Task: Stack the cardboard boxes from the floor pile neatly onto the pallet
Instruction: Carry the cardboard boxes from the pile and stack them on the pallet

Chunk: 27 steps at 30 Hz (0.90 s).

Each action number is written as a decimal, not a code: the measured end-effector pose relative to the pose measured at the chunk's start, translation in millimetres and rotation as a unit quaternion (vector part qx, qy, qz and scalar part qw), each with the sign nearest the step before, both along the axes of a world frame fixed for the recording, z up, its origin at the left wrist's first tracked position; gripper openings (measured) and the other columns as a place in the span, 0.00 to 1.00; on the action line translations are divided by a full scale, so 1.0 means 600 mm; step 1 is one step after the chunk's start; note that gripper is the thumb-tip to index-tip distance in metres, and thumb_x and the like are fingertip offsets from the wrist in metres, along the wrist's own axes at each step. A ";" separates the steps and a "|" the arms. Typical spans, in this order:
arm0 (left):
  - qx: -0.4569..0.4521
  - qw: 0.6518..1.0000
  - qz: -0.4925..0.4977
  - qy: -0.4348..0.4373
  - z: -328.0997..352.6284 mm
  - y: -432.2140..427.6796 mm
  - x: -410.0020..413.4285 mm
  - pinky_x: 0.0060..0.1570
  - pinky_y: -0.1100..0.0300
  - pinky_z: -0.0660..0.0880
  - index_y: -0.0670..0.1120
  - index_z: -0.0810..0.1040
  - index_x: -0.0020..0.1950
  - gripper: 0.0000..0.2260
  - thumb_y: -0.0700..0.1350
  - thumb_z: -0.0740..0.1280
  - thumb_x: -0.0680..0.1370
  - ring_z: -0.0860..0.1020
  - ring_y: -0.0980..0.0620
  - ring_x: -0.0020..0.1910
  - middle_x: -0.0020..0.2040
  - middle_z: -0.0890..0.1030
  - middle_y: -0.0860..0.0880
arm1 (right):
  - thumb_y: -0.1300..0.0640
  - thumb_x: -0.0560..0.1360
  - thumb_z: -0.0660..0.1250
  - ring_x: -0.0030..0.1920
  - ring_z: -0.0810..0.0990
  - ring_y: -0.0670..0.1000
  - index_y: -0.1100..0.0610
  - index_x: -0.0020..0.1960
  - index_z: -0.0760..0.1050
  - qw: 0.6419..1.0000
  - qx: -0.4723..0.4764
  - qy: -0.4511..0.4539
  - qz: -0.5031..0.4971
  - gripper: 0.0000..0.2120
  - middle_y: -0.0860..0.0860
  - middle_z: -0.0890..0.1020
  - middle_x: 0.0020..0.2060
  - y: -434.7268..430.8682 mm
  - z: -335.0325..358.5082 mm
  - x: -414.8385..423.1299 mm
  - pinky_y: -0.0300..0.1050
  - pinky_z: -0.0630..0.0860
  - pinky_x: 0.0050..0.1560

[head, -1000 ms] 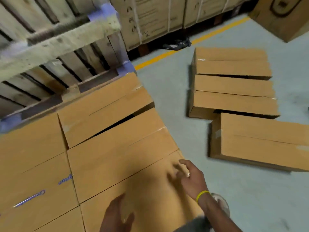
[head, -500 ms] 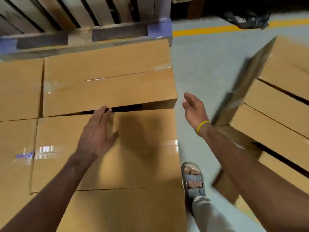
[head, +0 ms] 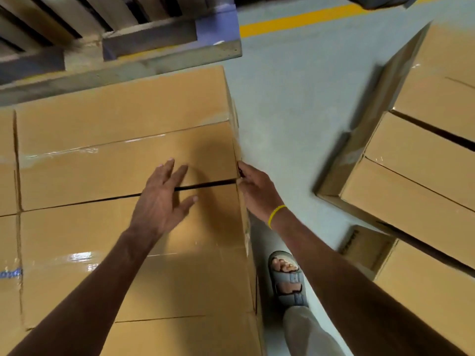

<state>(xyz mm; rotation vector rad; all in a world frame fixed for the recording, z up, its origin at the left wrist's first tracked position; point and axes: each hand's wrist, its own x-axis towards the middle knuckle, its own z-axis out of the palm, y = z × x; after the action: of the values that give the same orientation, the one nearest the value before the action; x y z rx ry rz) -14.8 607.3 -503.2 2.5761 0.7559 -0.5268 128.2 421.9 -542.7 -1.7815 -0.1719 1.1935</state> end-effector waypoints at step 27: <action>0.069 0.997 -0.013 -0.038 -0.090 -0.033 -0.061 0.81 0.49 0.35 0.43 0.40 0.84 0.35 0.64 0.37 0.84 0.36 0.46 0.84 0.85 0.38 0.44 | 0.45 0.84 0.56 0.75 0.67 0.48 0.48 0.82 0.54 0.992 -0.032 -0.082 -0.092 0.28 0.46 0.67 0.77 0.014 -0.031 -0.107 0.33 0.60 0.67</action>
<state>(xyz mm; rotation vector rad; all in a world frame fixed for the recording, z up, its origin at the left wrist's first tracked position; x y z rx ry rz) -51.5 587.8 -557.5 2.7201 0.7578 -0.3952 63.7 430.2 -561.5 -1.9068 -0.0624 0.9313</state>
